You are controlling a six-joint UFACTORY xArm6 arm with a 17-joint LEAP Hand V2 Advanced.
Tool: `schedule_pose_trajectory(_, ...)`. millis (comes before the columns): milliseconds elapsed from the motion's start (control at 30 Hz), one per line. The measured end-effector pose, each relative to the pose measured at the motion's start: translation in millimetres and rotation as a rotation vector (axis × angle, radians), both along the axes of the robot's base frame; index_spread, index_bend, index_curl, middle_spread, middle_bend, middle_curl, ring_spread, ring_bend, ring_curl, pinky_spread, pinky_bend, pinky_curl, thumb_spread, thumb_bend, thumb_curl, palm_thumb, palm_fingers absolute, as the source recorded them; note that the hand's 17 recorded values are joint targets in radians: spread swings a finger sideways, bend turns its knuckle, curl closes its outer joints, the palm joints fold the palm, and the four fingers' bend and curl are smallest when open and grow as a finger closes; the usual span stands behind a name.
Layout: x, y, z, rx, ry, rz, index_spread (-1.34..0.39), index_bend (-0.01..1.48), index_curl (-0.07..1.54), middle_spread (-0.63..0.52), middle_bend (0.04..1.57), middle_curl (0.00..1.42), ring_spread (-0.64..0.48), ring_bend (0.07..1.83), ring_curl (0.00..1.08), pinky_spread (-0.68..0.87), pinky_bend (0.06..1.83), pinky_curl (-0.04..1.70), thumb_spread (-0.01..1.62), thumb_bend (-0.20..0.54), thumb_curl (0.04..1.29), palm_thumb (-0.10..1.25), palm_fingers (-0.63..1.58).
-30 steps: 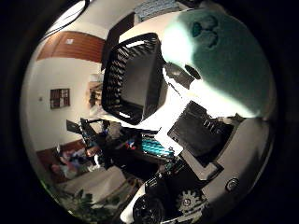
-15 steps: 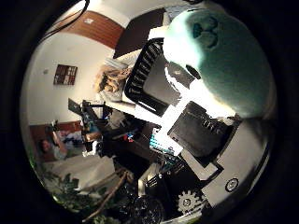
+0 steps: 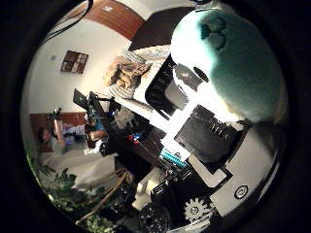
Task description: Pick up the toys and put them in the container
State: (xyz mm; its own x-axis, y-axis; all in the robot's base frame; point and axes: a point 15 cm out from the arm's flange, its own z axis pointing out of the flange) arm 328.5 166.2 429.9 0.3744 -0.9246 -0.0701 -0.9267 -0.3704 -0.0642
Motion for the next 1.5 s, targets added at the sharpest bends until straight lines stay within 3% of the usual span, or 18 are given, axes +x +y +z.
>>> schedule_pose_trajectory(333,50,52,-11,0.074,-0.056,0.01,-0.31,0.94,1.02,-0.22,1.19,1.01,-0.29,1.26,0.95,-0.23,1.16,1.19,0.94,-0.016,0.73,1.01,1.05)
schedule_pose_trajectory(500,62,74,-12,0.081,-0.056,0.019,-0.31,0.93,1.03,-0.22,1.19,1.01,-0.3,1.26,0.96,-0.24,1.16,1.2,0.94,-0.017,0.73,1.01,1.05)
schedule_pose_trajectory(633,70,86,-28,0.067,-0.023,0.025,-0.31,0.9,1.04,-0.22,1.16,1.0,-0.29,1.24,0.94,-0.24,1.14,1.18,0.97,-0.03,0.72,0.92,1.05)
schedule_pose_trajectory(733,70,93,-31,0.058,-0.018,0.043,-0.34,0.65,0.97,-0.22,1.06,0.93,-0.29,1.2,0.84,-0.32,1.03,1.04,0.97,-0.042,0.68,0.77,0.94)
schedule_pose_trajectory(867,70,91,-33,0.052,-0.016,0.049,-0.4,0.38,0.89,-0.24,0.85,0.82,-0.32,1.08,0.7,-0.49,0.92,0.87,1.11,-0.022,0.59,0.71,0.69)
schedule_pose_trajectory(933,68,89,-40,0.046,0.003,0.048,-0.44,0.4,0.85,-0.24,0.75,0.77,-0.28,0.93,0.65,-0.39,0.81,0.87,1.15,-0.022,0.55,0.69,0.4)
schedule_pose_trajectory(1033,66,77,-50,0.014,0.05,0.034,-0.48,0.35,0.72,-0.17,0.53,0.64,-0.11,0.74,0.54,-0.08,0.75,0.84,1.19,-0.022,0.51,0.66,0.13)
schedule_pose_trajectory(1067,66,71,-52,0.005,0.066,0.026,-0.48,0.33,0.67,-0.12,0.45,0.59,-0.04,0.67,0.5,0.07,0.73,0.82,1.2,-0.022,0.49,0.65,0.09)
schedule_pose_trajectory(1200,62,55,-56,-0.019,0.109,0.027,-0.48,0.23,0.52,-0.04,0.31,0.47,0.13,0.51,0.39,0.38,0.67,0.71,1.2,-0.019,0.45,0.64,0.04)
schedule_pose_trajectory(1333,57,46,-56,-0.031,0.133,0.046,-0.47,0.17,0.43,-0.01,0.23,0.4,0.18,0.42,0.33,0.5,0.61,0.6,1.2,-0.018,0.42,0.63,0.06)
schedule_pose_trajectory(1500,64,27,-47,-0.022,0.115,0.019,-0.44,0.17,0.36,0.0,0.2,0.37,0.19,0.38,0.29,0.52,0.55,0.52,1.19,-0.019,0.4,0.63,0.1)
